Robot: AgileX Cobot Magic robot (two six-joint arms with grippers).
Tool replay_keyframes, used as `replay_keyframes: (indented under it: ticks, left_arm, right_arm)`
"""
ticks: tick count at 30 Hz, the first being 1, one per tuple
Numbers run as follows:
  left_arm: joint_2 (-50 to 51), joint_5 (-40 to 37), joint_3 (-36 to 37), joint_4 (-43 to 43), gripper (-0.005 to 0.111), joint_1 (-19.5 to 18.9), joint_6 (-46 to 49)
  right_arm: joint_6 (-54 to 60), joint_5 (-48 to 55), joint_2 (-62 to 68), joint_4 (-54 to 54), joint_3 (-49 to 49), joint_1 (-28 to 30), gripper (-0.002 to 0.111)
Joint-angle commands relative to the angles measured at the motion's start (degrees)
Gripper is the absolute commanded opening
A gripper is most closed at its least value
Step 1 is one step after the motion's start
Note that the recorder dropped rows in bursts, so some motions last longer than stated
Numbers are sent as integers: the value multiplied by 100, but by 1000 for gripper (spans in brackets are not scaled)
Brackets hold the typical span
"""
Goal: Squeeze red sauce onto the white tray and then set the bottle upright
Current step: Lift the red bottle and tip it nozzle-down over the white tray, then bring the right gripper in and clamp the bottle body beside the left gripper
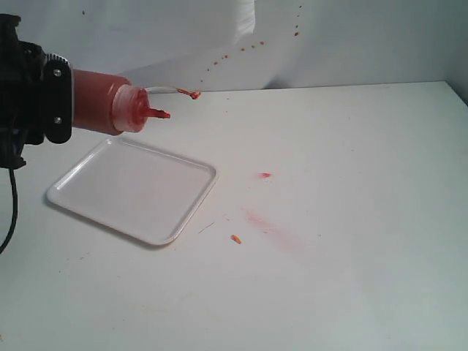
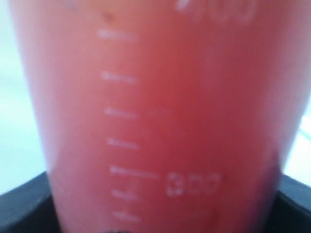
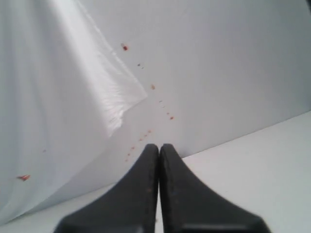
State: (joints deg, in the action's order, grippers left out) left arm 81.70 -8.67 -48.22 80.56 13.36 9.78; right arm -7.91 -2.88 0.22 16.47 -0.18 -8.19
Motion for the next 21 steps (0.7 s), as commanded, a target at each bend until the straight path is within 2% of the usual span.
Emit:
replay_keyframes:
  ticks: [1, 7, 10, 16, 21]
  left_arm:
    - [60, 37, -230, 702, 0, -14, -33]
    - [177, -458, -272, 1854, 0, -3, -33]
    - [244, -718, -280, 1939, 0, -3, 107]
    - [422, -849, -344, 1939, 0, -3, 551]
    - [487, -1031, -508, 1939, 0, 92, 714]
  right_arm:
    - [5, -113, -22, -411, 3, -835, 0]
    - [16, -1106, 530, -1052, 3, -1975, 0]
    - [16, -1264, 1338, -1534, -241, -2444, 0]
    - [32, -1313, 3603, -2487, -1651, -3306, 0]
    - [511, -1487, 5407, -2487, -3083, -3388, 0]
